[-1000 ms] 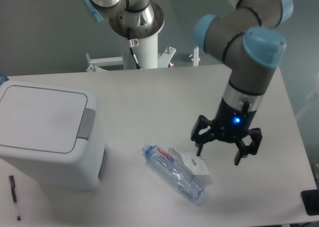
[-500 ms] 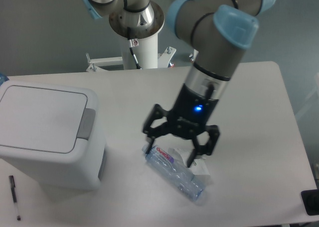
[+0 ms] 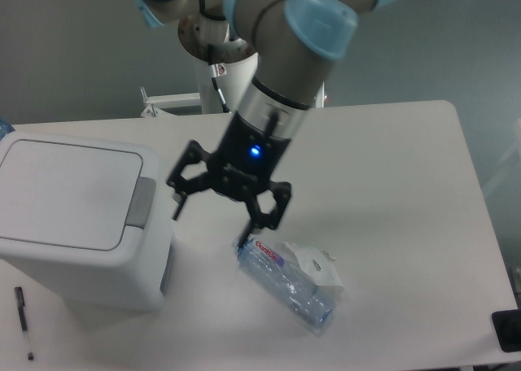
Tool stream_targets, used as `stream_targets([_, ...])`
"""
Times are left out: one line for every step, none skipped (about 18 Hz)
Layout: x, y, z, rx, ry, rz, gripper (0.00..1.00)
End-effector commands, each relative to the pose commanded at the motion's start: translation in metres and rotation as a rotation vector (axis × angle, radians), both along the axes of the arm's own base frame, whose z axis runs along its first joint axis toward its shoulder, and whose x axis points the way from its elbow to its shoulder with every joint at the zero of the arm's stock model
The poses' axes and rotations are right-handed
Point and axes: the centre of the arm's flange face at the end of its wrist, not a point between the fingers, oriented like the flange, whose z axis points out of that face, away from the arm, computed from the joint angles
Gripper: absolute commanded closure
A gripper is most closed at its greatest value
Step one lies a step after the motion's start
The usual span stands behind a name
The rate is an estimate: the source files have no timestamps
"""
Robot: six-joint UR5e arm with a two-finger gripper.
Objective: Open the trash can
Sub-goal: 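Move the open gripper over the bottle toward the trash can's grey latch, then lower the gripper finger onto the grey latch on the trash can's side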
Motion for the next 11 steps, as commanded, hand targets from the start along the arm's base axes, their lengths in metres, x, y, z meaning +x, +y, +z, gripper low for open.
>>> stream_targets([0.000,0.000,-0.001,-0.002,-0.001,0.002,0.00])
stream_targets([0.000,0.001,-0.002,-0.004,-0.001,0.002,0.00])
stream_targets([0.000,0.001,-0.002,-0.005,-0.002,0.002,0.00])
stream_targets([0.001,0.000,-0.004,-0.008,-0.004,0.002,0.00])
stream_targets([0.001,0.000,-0.007,-0.011,-0.007,0.002,0.00])
stream_targets([0.004,-0.001,-0.011,-0.018,-0.016,0.002,0.00])
stream_targets([0.006,-0.002,-0.014,-0.020,-0.020,0.001,0.00])
stream_targets([0.008,-0.003,-0.014,-0.018,-0.025,0.001,0.00])
stream_targets([0.011,-0.002,-0.013,-0.018,-0.023,-0.003,0.00])
stream_targets([0.015,0.001,-0.014,-0.019,-0.022,-0.012,0.00])
stream_targets([0.018,0.003,-0.016,-0.023,-0.026,-0.017,0.00])
